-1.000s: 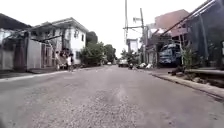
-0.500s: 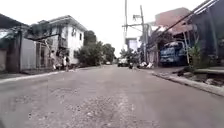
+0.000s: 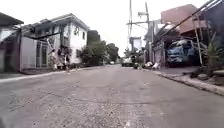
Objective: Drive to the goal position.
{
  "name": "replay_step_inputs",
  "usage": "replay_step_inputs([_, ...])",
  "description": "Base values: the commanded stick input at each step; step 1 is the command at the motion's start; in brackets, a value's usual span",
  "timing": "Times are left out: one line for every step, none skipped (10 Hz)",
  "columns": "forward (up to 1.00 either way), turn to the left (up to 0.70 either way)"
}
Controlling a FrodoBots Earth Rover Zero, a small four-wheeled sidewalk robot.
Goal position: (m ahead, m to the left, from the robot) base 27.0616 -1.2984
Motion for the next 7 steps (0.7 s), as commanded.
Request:
replay_step_inputs([1.00, 0.00])
replay_step_inputs([1.00, 0.00])
replay_step_inputs([1.00, 0.00])
replay_step_inputs([1.00, 0.00])
replay_step_inputs([1.00, 0.00])
replay_step_inputs([1.00, 0.00])
replay_step_inputs([1.00, 0.00])
